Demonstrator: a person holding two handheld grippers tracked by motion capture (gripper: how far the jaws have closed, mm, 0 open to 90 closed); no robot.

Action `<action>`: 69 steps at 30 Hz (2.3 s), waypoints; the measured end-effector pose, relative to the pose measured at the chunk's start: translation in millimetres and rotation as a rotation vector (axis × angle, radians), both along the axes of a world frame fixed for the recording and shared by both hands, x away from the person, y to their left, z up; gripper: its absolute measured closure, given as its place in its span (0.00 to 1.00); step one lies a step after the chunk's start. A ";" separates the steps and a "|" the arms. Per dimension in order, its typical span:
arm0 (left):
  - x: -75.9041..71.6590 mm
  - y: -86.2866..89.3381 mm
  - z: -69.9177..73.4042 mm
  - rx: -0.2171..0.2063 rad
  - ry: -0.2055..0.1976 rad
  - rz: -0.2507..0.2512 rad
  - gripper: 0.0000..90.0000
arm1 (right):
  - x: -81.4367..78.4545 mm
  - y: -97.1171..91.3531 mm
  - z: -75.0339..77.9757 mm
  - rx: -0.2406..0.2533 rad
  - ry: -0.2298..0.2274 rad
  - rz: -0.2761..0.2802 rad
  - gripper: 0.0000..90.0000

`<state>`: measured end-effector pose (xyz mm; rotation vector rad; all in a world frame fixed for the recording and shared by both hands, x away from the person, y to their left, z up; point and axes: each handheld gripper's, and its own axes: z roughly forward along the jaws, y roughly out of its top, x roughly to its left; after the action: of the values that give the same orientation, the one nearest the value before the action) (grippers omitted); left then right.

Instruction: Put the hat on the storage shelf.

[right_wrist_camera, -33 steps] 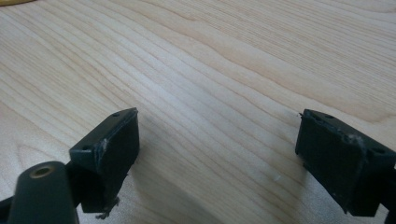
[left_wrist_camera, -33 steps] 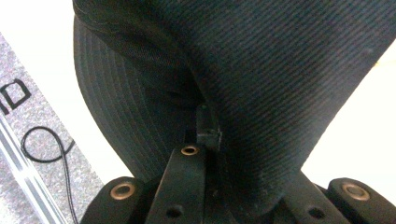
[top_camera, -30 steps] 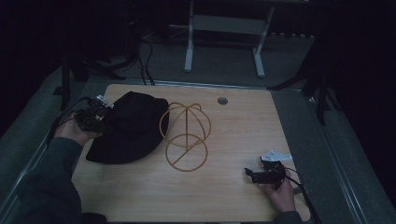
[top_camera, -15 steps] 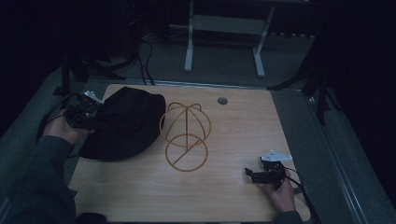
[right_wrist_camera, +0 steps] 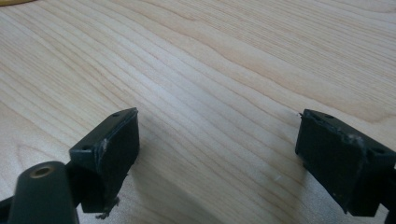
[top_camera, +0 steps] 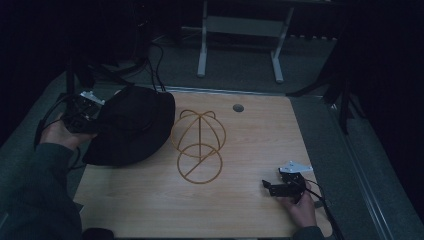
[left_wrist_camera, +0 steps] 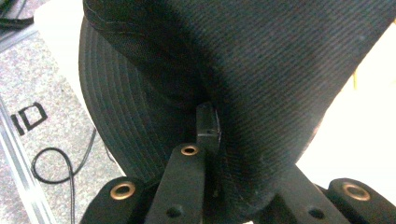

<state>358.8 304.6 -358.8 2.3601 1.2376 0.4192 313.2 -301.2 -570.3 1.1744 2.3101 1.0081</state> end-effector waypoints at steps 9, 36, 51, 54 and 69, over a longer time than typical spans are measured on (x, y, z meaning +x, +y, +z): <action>-2.6 2.5 7.2 -0.030 -0.017 0.000 0.98 | 0.1 -0.1 0.0 -0.001 -0.001 0.001 0.15; -10.1 5.0 36.1 -0.144 -0.090 -0.052 0.98 | 0.1 -0.1 -0.1 -0.001 -0.002 0.001 0.15; -13.2 7.9 52.6 -0.168 -0.116 -0.068 0.98 | 0.1 -0.1 -0.1 -0.001 -0.001 0.001 0.15; -13.0 8.1 54.7 -0.173 -0.117 -0.077 0.98 | 0.1 -0.1 -0.1 -0.001 -0.001 0.001 0.15; -12.7 10.5 63.9 -0.211 -0.118 -0.117 0.98 | 0.1 -0.1 -0.1 -0.001 -0.001 0.001 0.15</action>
<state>346.1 315.0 -294.9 2.1819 1.0312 0.3652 313.3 -301.3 -570.4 1.1722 2.3102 1.0081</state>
